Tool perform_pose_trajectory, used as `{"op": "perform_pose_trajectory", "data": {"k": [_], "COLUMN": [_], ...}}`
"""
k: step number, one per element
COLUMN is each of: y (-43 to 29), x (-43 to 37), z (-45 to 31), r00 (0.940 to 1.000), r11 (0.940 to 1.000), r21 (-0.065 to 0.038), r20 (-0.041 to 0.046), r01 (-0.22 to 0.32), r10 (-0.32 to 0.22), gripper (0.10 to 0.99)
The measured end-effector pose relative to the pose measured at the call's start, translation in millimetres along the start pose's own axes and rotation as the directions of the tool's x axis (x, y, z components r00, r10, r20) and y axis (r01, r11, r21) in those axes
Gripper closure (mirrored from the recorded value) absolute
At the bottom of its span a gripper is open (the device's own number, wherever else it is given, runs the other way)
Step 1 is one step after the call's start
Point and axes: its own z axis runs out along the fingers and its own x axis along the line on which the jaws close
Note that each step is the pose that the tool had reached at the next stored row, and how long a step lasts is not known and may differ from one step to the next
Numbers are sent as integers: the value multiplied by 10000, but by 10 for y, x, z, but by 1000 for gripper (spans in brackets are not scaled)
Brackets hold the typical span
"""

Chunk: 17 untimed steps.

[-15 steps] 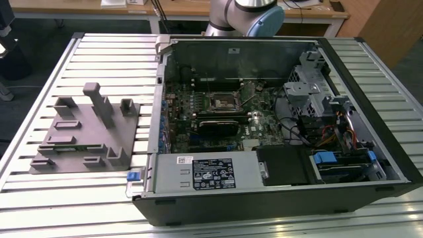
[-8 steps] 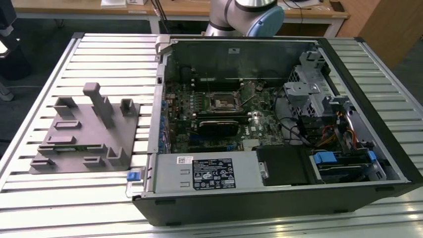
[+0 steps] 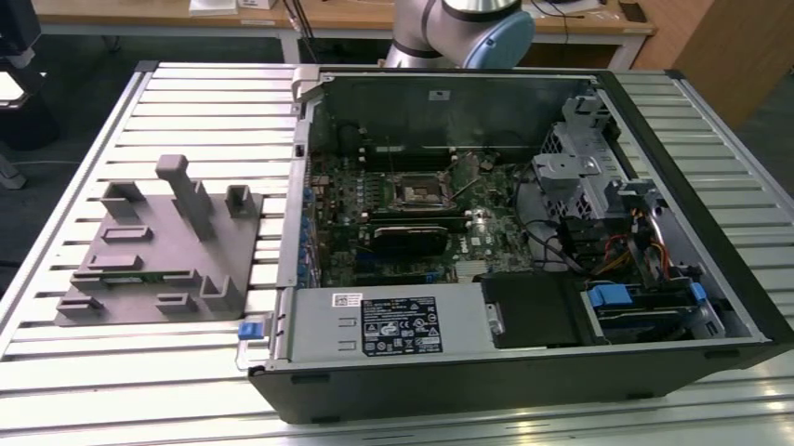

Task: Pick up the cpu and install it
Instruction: 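Pick up the cpu and move it towards the insertion slot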

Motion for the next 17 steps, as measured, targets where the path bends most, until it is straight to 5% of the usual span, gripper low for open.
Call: {"op": "perform_pose_trajectory", "data": {"k": [17], "y": [7], "x": [-178], "z": [0], "r00": [10000], "r11": [10000], "r21": [0], "r20": [0], "r01": [0], "r10": [0], "gripper": [557]}}
